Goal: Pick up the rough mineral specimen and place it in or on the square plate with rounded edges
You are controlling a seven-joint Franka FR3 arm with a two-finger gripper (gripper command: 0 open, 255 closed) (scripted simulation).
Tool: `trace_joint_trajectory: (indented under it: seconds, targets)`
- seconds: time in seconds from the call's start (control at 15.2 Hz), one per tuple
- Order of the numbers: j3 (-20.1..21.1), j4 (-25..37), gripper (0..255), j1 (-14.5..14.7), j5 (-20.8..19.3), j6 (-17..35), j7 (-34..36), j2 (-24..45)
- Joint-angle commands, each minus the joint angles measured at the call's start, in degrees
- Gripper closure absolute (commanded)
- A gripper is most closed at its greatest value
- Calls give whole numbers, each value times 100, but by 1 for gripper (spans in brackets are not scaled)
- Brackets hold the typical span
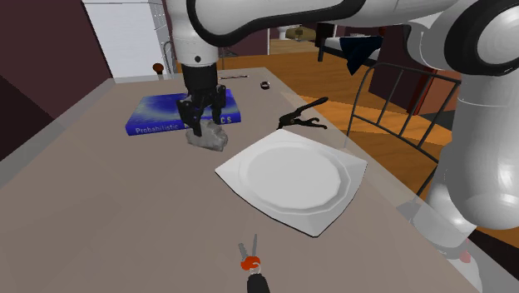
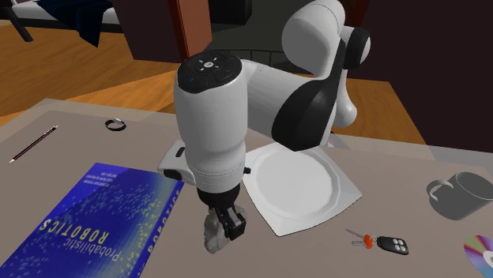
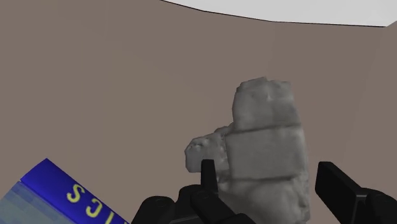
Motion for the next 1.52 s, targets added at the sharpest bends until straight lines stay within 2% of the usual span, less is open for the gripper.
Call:
trace_joint_trajectory:
  seconds: [0.0,0.53,1.12,1.25,1.45]
  targets:
    - [3,151,255,14,-7,-134,0,28]
    - [16,1063,255,106,-75,-851,2,230]
    - [21,2379,255,301,-231,-1747,11,663]
    - [59,1406,255,116,-8,-1449,14,-35]
    - [74,308,255,-51,293,-1186,-24,-916]
